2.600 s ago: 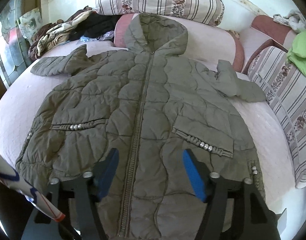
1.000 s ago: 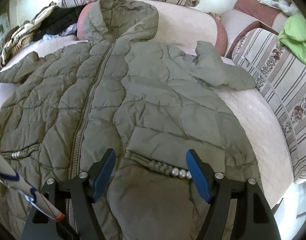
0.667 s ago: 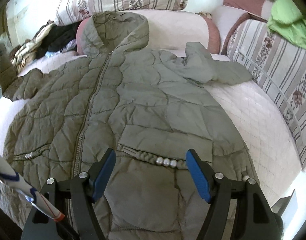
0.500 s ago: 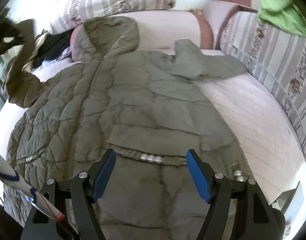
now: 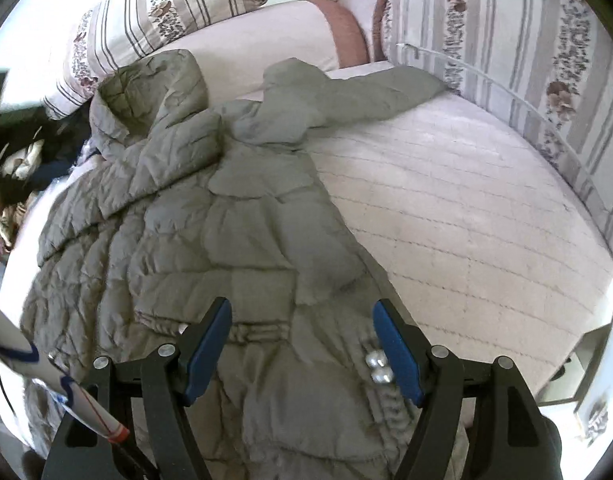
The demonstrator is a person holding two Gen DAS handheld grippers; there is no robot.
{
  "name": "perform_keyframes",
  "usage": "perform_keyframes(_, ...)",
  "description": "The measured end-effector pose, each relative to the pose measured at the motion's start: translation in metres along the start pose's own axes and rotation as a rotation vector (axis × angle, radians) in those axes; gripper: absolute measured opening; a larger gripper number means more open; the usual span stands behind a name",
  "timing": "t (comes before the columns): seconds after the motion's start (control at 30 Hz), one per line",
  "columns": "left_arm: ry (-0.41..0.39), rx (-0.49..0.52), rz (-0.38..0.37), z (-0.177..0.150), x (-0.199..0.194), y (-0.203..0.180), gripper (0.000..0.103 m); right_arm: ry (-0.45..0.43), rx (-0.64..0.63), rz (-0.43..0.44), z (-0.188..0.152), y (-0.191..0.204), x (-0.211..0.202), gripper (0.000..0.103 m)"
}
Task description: Fold large clothes
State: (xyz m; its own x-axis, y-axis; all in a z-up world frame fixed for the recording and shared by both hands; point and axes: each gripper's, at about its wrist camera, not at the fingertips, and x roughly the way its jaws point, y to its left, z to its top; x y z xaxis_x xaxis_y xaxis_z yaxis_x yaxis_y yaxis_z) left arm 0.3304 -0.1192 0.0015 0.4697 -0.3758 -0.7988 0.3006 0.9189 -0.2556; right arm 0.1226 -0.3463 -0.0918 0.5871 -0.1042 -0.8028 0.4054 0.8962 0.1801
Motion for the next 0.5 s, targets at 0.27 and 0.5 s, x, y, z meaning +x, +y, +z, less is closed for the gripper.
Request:
perform_keyframes(0.27, -0.083, -0.092, 0.272, -0.074, -0.064, 0.079, 0.063, 0.011, -0.039, 0.06, 0.039, 0.036, 0.025, 0.078)
perform_keyframes(0.5, -0.083, -0.176, 0.334, -0.117, -0.079, 0.101, 0.065, 0.042, -0.065, 0.067, 0.036, 0.057, 0.036, 0.078)
